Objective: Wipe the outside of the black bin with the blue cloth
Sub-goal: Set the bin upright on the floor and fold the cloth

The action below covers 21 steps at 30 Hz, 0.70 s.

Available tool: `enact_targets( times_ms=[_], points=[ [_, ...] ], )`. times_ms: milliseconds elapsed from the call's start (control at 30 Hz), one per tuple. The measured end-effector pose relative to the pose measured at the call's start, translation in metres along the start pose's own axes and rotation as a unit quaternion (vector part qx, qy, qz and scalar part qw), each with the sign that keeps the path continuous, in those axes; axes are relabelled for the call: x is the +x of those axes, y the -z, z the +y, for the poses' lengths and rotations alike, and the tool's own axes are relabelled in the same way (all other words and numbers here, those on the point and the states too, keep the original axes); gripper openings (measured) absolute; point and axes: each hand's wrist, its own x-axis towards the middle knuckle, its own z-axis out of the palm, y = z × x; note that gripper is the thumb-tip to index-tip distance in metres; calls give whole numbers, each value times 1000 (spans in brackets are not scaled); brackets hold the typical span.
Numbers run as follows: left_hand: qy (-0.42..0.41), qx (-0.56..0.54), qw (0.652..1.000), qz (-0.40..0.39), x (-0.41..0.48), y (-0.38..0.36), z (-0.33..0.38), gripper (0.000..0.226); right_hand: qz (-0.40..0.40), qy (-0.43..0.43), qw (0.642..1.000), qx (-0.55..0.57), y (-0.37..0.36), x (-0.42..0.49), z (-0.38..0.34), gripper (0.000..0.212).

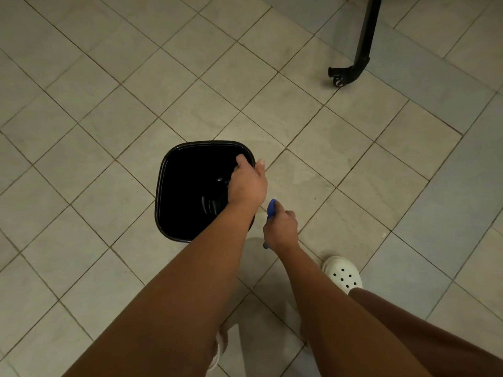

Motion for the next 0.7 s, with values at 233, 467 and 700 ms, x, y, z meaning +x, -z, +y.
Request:
enact_targets(
  times_ms=[233, 467, 700],
  points=[
    [8, -35, 999, -4, 3, -1, -7, 55, -5, -10, 1000, -4, 0, 1, 6, 61],
    [12, -23, 1000, -5, 11, 13, -9, 61, 24, 20, 999, 13, 2, 0, 7, 60],
    [-9, -1, 1000, 28, 4, 12, -6, 63, 41, 40, 992, 110, 18, -4, 4, 51]
  ],
)
